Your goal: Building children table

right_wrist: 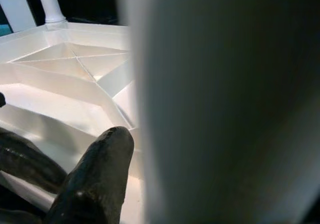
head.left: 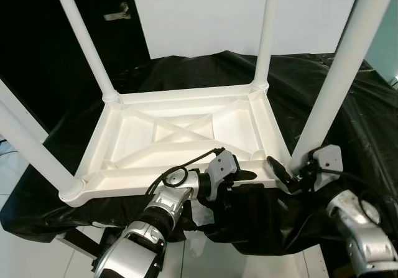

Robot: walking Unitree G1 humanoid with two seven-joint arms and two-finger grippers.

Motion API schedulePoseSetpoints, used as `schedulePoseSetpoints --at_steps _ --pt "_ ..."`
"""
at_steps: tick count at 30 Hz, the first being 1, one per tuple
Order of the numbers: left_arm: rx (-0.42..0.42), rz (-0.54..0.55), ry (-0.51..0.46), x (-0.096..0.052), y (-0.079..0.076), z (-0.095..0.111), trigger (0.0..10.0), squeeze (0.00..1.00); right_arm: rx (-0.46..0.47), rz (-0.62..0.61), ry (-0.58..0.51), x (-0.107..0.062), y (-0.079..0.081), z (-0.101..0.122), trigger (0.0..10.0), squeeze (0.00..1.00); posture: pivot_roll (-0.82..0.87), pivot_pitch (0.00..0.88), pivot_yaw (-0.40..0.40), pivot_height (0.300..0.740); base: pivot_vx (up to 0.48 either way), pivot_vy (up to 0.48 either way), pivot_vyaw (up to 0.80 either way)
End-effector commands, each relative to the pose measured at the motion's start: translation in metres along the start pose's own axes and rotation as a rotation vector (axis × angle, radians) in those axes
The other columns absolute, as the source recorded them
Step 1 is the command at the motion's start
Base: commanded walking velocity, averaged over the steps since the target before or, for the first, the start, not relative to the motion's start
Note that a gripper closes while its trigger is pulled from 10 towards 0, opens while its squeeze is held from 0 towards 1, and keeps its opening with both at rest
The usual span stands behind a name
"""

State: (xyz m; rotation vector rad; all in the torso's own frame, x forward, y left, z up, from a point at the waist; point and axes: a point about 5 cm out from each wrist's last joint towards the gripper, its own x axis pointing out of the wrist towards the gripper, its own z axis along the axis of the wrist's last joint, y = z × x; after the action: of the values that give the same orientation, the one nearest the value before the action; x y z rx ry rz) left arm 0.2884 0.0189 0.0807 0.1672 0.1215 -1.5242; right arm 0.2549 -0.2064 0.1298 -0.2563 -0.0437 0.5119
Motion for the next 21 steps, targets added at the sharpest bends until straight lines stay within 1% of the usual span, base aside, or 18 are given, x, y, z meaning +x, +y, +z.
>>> schedulePoseSetpoints --at_steps 1,2,4,6,9,13,19,20,21 --pt "-0.133 -0.104 0.142 0.000 -0.025 -0.038 10.0 0.00 0.012 0.084 0.008 -0.001 0.001 0.001 0.2 0.00 -0.15 0.000 0.056 0.740 0.000 0.000 0.00" --pt "-0.133 -0.104 0.142 0.000 -0.025 -0.038 10.0 0.00 0.012 0.084 0.008 -0.001 0.001 0.001 0.2 0.00 -0.15 0.000 0.056 0.740 0.000 0.000 0.00" --pt "-0.135 -0.100 0.143 -0.001 -0.025 -0.040 10.0 0.00 0.028 0.200 0.039 -0.006 0.006 0.000 0.0 0.00 -0.15 0.000 0.050 0.740 0.000 0.000 0.00" --pt "-0.137 -0.097 0.144 -0.002 -0.026 -0.041 10.0 0.00 0.052 0.255 0.055 -0.008 0.009 -0.001 0.0 0.00 -0.15 0.000 0.049 0.740 0.000 0.000 0.00" --pt "-0.140 -0.089 0.140 -0.002 -0.025 -0.041 10.0 0.00 0.067 0.286 0.065 -0.009 0.011 -0.002 0.0 0.00 -0.14 0.000 0.037 0.740 0.000 0.000 0.00" --pt "-0.143 -0.083 0.135 -0.001 -0.026 -0.041 10.0 0.00 0.079 0.293 0.075 -0.010 0.012 -0.004 0.0 0.00 -0.14 0.000 0.031 0.740 0.000 0.000 0.00" --pt "-0.148 -0.081 0.121 0.001 -0.028 -0.040 10.0 0.00 0.124 0.232 0.057 -0.009 0.012 -0.006 0.0 0.00 -0.14 0.000 0.022 0.740 0.000 0.000 0.00" --pt "-0.150 -0.081 0.118 0.003 -0.029 -0.040 10.0 0.00 0.152 0.164 0.034 -0.007 0.013 -0.007 0.0 0.00 -0.14 0.000 0.027 0.740 0.000 0.000 0.00" --pt "-0.150 -0.083 0.120 0.005 -0.030 -0.041 10.0 0.00 0.179 0.029 0.011 -0.003 0.016 -0.011 0.0 0.00 -0.14 0.000 0.038 0.740 0.000 0.000 0.00"
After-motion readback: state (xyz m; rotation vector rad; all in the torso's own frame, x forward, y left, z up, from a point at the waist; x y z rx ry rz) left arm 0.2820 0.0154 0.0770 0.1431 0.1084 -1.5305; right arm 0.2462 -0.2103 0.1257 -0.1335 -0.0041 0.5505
